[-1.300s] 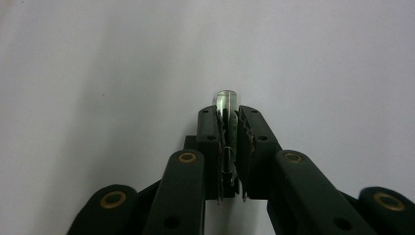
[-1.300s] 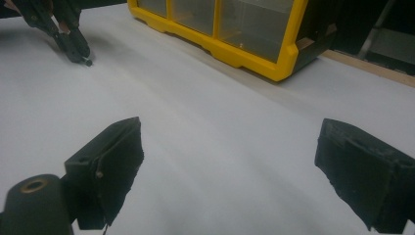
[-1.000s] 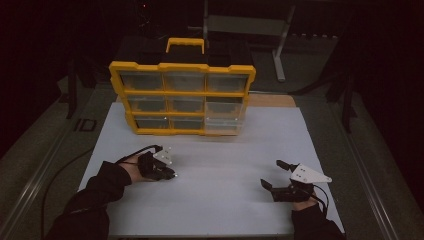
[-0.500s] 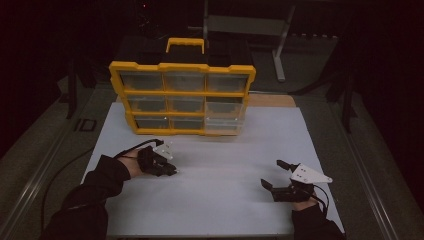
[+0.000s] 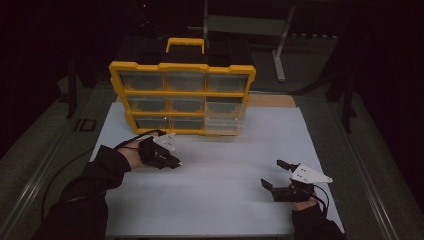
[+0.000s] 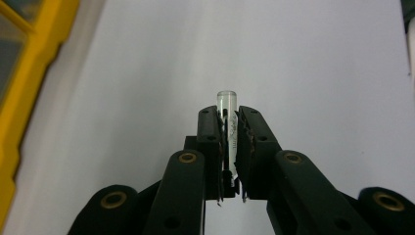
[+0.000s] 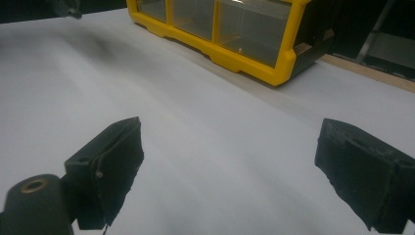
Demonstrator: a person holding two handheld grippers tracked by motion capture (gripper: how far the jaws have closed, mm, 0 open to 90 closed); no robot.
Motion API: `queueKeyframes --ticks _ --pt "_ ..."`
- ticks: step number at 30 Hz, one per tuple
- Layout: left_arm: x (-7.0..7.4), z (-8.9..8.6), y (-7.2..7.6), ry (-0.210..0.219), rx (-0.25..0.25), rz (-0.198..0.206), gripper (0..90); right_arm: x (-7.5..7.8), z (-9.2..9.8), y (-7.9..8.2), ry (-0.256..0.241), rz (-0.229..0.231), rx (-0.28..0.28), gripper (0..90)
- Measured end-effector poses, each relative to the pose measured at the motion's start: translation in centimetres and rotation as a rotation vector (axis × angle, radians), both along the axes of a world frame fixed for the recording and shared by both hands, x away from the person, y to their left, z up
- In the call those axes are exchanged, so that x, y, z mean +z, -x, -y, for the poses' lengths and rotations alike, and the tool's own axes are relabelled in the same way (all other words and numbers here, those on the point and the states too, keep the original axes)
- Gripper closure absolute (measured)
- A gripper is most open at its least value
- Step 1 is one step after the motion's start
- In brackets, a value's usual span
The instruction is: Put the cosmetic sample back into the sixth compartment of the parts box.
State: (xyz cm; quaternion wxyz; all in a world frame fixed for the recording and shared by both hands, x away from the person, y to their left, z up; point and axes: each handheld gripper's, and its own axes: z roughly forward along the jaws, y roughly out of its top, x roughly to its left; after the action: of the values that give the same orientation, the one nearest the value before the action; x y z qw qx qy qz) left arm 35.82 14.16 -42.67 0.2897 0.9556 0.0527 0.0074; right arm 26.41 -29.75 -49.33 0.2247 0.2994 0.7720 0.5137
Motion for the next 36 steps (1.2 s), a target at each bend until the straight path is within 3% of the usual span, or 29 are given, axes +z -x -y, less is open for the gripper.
queueKeyframes --ticks 24,34,36 --pt "6.5 2.8 -1.3 0.032 -0.087 0.063 81.8 0.0 0.0 0.0 -0.003 0.002 0.002 10.6" --pt "8.9 3.8 -1.9 0.068 -0.105 0.078 81.8 0.1 0.0 0.0 -0.004 0.001 0.001 10.6" --pt "9.9 4.2 -2.1 0.074 -0.11 0.094 81.8 0.1 0.1 0.0 -0.003 0.004 0.003 10.6"
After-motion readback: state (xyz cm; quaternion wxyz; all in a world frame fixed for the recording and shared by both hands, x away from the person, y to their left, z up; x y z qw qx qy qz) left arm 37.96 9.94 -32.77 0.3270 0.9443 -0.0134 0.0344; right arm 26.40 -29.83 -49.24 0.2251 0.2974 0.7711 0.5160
